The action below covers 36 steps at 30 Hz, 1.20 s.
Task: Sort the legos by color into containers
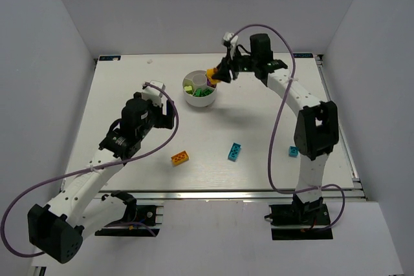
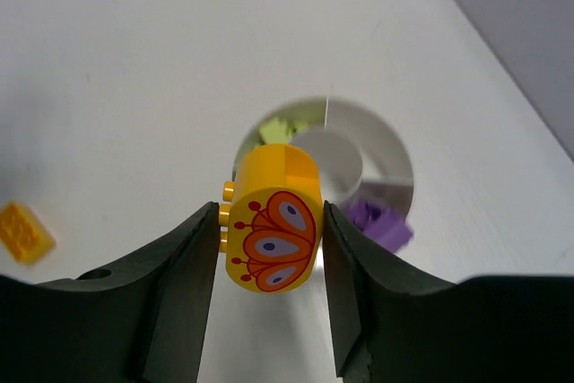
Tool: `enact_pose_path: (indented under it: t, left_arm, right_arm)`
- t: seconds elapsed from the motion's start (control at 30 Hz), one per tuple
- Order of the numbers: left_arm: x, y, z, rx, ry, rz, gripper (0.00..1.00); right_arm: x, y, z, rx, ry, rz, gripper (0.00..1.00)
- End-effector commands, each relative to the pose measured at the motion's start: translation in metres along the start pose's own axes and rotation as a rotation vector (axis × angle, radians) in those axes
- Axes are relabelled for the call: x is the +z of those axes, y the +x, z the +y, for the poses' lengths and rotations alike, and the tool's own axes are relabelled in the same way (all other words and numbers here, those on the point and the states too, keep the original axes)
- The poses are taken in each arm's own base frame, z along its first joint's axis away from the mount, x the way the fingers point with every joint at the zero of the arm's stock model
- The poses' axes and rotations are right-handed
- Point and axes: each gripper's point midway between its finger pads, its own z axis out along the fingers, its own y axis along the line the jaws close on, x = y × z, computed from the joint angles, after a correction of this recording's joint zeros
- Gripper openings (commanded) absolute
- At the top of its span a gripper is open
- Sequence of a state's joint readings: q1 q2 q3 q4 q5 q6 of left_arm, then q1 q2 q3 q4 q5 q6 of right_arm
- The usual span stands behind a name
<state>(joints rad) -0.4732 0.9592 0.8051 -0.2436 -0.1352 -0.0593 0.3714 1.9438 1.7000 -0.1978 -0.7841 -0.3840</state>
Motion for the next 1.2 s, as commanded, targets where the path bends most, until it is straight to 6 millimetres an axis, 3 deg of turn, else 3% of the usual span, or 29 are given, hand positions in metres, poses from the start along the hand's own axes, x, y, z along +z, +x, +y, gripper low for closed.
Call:
enact_pose_path:
  t: [0.0,0.1,0.2,0.4,0.7,1.07,1.17]
  left_arm:
    - [0.001,-0.002,0.004,0.008,-0.015,-0.016,0.91]
    - [0.002,0.001,0.006,0.014,-0.029,-0.009,0.91]
    - [0.004,0.004,0.008,0.011,-0.039,0.001,0.91]
    - [0.008,0.009,0.007,0.011,-0.038,0.022,0.91]
    - [0.01,0.014,0.006,0.024,-0.031,0.039,0.91]
    - [0.014,0.017,-0.006,0.032,0.035,0.061,0.92]
    - [0.015,0.02,-0.008,0.03,0.044,0.074,0.92]
  right_arm:
    - [0.019,-0.077,-0.007,0.073,-0.05,-0.238,0.01]
    - [0.03,-0.096,-0.014,0.108,-0.07,-0.308,0.02]
    - [0.043,-0.098,-0.019,0.091,-0.069,-0.335,0.02]
    - [0.067,-0.061,-0.037,0.179,-0.078,-0.345,0.02]
    - [0.085,-0.032,-0.044,0.208,-0.07,-0.317,0.05]
    - [0.099,-0.003,-0.049,0.201,-0.033,-0.26,0.27]
    - [0.098,0.001,-0.05,0.207,-0.03,-0.254,0.39]
